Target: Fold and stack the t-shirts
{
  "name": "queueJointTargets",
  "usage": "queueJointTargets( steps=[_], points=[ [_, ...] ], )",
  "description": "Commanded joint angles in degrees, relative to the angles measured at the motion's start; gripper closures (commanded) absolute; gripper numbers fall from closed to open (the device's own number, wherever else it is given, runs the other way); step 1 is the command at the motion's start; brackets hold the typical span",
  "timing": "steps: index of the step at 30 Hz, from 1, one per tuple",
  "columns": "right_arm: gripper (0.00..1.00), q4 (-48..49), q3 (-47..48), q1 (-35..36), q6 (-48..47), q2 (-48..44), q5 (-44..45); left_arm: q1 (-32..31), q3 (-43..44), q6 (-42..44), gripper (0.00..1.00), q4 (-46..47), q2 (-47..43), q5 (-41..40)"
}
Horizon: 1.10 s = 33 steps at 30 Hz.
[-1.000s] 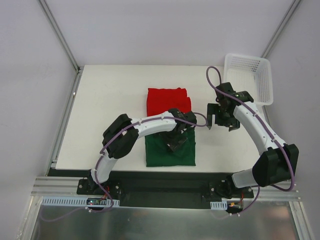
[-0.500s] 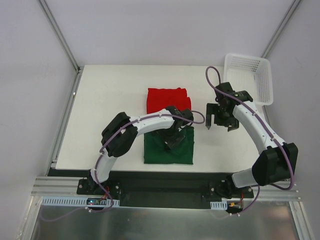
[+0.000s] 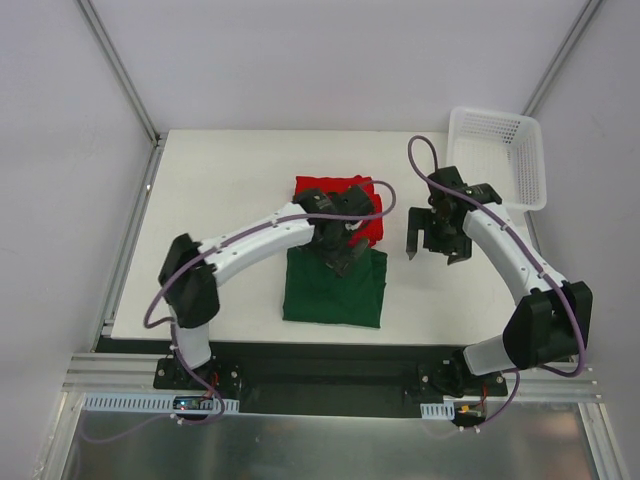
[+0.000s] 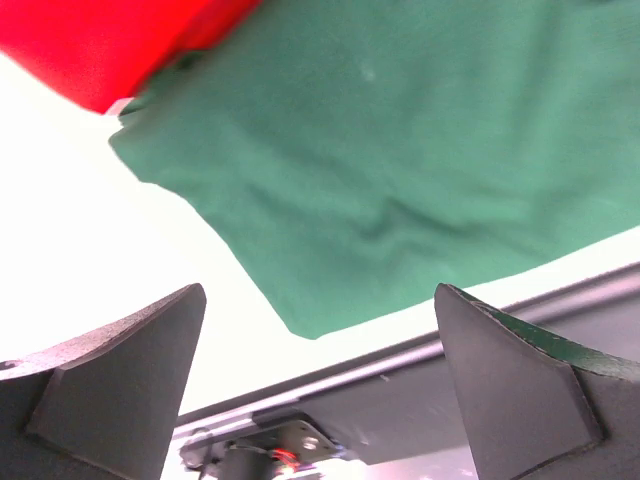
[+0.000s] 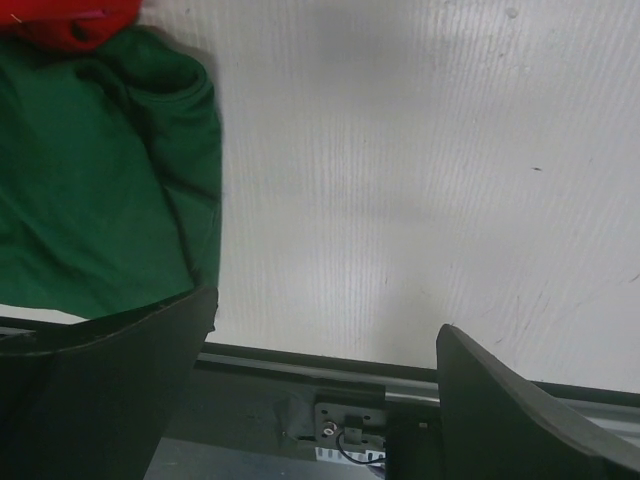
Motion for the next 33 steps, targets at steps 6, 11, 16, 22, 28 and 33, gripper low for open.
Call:
queueJointTargets(
  steps=[6,11,16,22,28,33],
  points=[
    [0.04,6.3,-4.0,-0.8,2.0,-0.6,-15.9,9.2,-4.8,-11.2,0.01,1.9,-26.9,7.5],
    [0.04,20.6,-13.4,-4.4,7.4,-4.4,-32.4,22.1,-29.2,-15.2,0.01,13.8,-39.4,24.5],
    [0.04,29.7,-18.9,-6.0,9.7,-5.9,-42.6,29.6,-38.1,-15.1,0.01,21.7,-40.6,35.3],
    [0.04,40.9,-27.3,-10.1,13.2,-9.7,-51.4,37.6,-44.5,-15.5,0.01,31.8,-36.6,49.1],
    [0.04,43.8,-34.3,-12.6,12.9,-9.9,-52.8,42.5,-47.3,-15.5,0.01,39.9,-30.4,60.0],
    [0.04,44.1,-37.1,-12.7,12.2,-8.6,-50.9,43.6,-46.3,-13.2,0.01,42.8,-22.7,62.3]
  ],
)
